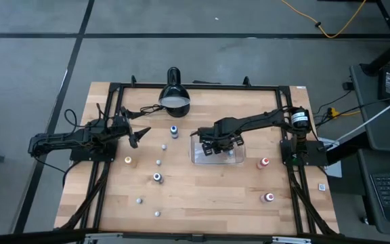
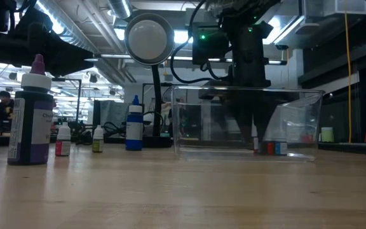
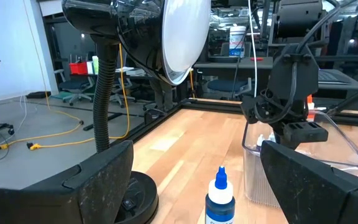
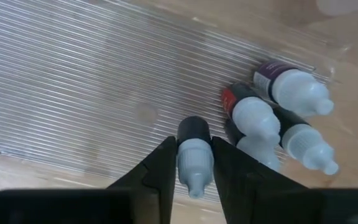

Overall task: Pick & Place food coloring
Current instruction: Put the small brown food coloring bottle into the transparent bin, then put the big orange food coloring bottle into the transparent bin

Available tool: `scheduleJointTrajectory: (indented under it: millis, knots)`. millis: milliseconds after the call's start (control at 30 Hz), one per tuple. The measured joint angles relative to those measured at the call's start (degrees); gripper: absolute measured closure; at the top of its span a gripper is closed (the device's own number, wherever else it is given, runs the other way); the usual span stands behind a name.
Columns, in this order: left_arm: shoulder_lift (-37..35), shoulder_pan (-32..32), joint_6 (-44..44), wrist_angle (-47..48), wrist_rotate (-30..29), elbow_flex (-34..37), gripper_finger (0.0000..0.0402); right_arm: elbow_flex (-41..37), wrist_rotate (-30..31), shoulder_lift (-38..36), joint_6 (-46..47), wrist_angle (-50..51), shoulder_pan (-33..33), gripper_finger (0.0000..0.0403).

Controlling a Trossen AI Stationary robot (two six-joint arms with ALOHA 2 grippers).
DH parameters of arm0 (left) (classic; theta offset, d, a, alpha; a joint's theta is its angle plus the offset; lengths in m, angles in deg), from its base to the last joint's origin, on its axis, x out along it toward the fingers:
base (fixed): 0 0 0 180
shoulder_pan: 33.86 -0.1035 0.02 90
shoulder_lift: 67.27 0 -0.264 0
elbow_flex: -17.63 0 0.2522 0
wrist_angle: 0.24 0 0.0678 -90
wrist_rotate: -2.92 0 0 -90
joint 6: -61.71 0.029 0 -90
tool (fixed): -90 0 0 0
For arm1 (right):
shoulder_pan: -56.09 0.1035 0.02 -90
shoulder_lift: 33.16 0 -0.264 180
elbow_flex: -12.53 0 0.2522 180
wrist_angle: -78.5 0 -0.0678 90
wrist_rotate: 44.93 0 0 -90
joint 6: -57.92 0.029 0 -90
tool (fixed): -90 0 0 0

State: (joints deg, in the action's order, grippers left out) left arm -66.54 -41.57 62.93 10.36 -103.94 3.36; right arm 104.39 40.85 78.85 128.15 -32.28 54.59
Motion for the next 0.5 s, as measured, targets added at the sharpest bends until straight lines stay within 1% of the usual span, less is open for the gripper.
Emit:
scheduleJointTrajectory:
  millis: [233,500]
  knots:
    - [0.0,0.0,0.0,0.0,0.0,0.0,0.0054,0.0,0.1,0.0,-0.2,0.1,0.0,0.0264]
    - [0.0,0.0,0.0,0.0,0.0,0.0,0.0054,0.8,0.1,-0.3,-1.6,0.7,0.0,0.0259]
